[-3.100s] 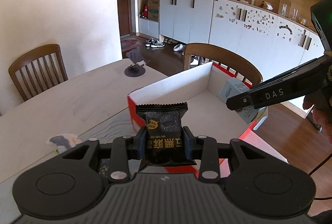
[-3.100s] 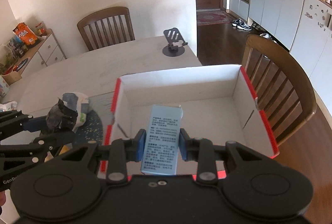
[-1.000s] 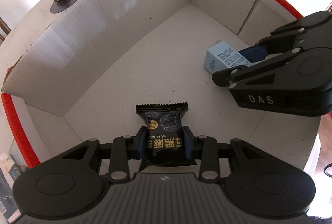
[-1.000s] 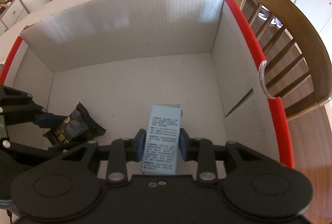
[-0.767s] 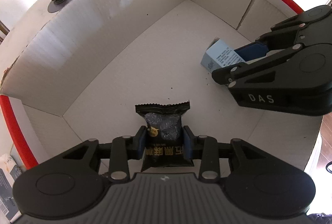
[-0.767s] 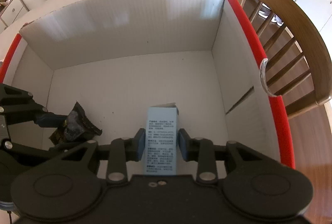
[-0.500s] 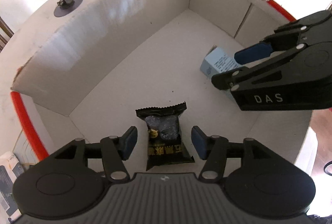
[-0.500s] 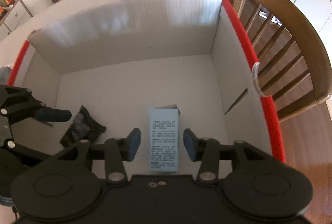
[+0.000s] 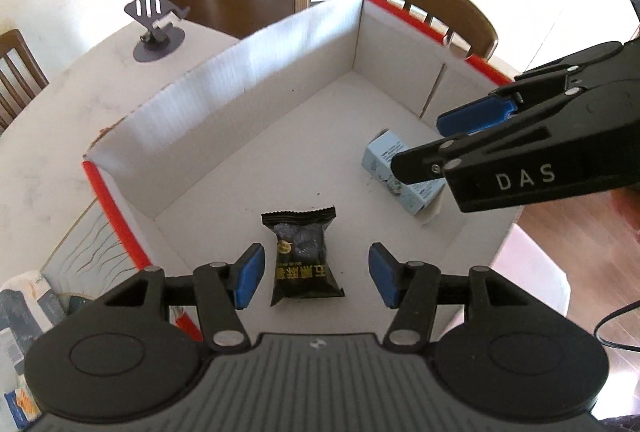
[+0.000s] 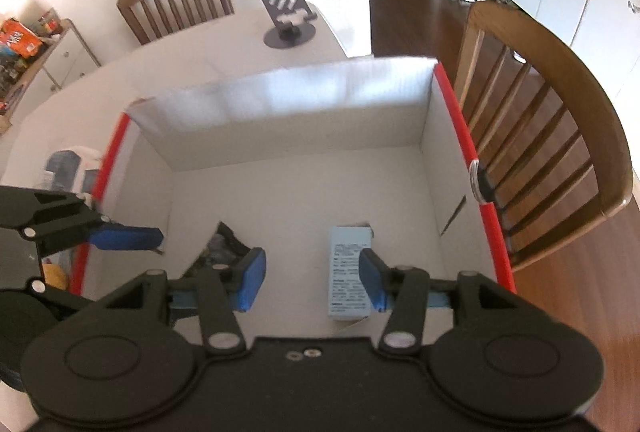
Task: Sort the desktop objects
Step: 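Open both tools to drop the carton and snack packet into the box, then withdraw both tools from the box back toward the cluttered table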
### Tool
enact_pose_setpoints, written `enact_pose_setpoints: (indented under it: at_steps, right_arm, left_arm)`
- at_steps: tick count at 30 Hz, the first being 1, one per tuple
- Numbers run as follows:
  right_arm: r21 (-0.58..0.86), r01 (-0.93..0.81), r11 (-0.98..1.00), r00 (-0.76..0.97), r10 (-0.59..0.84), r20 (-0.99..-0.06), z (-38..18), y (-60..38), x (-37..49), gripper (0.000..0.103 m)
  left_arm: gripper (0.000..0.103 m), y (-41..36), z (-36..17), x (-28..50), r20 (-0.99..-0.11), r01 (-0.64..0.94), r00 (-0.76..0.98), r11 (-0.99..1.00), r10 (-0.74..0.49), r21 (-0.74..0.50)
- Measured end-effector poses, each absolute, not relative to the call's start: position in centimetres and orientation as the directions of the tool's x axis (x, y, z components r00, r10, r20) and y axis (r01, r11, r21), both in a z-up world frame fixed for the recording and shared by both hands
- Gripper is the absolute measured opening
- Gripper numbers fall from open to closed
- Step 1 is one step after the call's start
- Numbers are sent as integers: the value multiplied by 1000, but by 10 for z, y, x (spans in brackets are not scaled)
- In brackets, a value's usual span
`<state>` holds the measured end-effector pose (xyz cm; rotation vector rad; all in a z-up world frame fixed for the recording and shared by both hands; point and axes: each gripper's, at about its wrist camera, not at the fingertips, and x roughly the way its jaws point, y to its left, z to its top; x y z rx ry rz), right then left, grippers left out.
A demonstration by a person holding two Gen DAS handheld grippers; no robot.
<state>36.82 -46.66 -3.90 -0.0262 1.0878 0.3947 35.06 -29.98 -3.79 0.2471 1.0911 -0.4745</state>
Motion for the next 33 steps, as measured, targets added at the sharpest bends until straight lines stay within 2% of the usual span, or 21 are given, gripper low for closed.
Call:
enact_pose_setpoints:
  at_steps: [14, 33]
  right_arm:
    - [184, -375, 909, 452, 352, -820, -3, -465, 336, 51]
    - [184, -348, 919, 529, 354, -771, 24, -452, 281, 52]
  left_arm:
    - [56, -290, 2, 314, -828, 471, 465, 880, -313, -68]
    - [56, -239, 36, 256, -746, 424, 570, 901, -344, -92]
